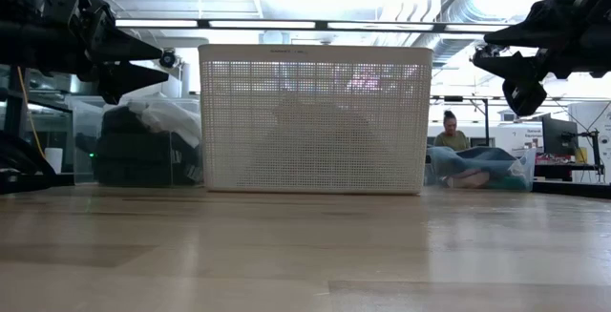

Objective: Pick & Place Cloths
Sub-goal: Return to Home Position

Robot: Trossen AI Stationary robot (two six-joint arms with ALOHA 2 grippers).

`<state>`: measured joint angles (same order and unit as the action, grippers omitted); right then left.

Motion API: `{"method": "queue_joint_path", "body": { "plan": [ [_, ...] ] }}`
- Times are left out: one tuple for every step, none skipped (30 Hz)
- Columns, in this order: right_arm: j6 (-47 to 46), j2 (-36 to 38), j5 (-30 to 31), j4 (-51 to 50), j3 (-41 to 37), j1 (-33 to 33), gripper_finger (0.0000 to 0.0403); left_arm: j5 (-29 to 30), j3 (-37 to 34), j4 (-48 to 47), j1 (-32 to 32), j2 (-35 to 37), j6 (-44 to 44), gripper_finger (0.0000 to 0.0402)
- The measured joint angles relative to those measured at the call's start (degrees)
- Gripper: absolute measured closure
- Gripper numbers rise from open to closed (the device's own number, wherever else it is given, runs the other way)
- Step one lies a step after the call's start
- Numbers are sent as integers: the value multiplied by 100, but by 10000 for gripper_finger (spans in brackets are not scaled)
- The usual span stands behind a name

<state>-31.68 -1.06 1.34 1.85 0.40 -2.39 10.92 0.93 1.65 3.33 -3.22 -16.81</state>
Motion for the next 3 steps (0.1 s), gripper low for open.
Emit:
{"method": "queue_joint_path", "body": {
  "plan": [
    [0,0,0,0,0,0,243,0,0,0,0,0,1,139],
    [0,0,0,1,0,0,243,2,0,0,0,0,0,139],
    [0,0,0,0,0,0,243,1,0,0,0,0,0,139]
  ]
}}
